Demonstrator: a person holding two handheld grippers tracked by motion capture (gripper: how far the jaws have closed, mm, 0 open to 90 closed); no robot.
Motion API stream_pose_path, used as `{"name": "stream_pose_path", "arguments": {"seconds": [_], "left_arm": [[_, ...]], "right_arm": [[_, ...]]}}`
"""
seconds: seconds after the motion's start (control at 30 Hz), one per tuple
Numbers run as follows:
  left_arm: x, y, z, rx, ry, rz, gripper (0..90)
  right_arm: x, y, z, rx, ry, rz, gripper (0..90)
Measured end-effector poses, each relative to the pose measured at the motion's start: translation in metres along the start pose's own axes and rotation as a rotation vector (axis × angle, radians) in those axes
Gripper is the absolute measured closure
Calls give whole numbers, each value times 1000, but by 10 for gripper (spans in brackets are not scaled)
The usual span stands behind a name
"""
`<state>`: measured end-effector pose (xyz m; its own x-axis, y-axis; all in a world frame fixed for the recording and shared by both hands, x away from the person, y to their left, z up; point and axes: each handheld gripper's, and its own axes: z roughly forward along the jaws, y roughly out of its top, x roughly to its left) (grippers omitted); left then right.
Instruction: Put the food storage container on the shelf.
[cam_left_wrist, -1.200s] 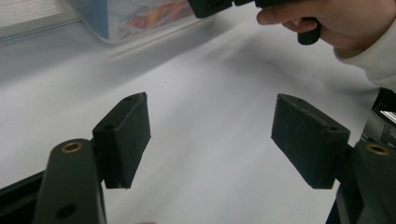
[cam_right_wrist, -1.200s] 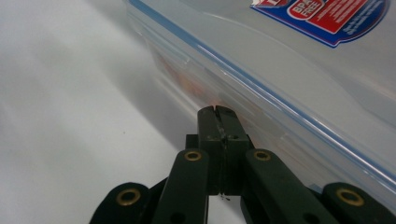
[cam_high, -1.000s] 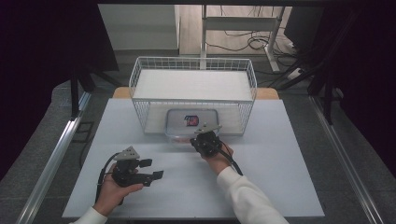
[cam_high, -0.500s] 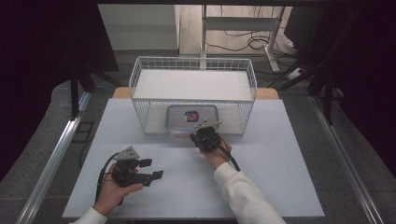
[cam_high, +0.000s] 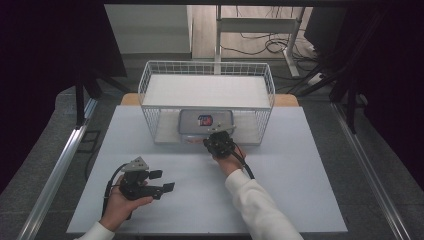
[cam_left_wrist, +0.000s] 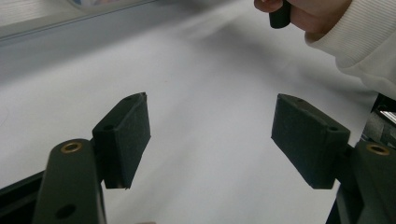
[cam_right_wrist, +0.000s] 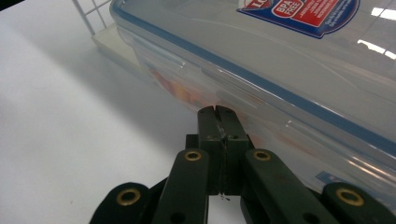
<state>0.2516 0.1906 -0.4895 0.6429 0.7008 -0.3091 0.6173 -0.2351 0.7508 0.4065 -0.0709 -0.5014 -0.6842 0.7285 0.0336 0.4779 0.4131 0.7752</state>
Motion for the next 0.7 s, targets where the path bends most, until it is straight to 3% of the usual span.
{"name": "stream_pose_path", "arguments": {"seconds": [0.7], "left_arm": [[0, 0, 0, 2, 1, 5, 275]], "right_arm": [[-13, 10, 8, 11, -26, 31, 890]]}}
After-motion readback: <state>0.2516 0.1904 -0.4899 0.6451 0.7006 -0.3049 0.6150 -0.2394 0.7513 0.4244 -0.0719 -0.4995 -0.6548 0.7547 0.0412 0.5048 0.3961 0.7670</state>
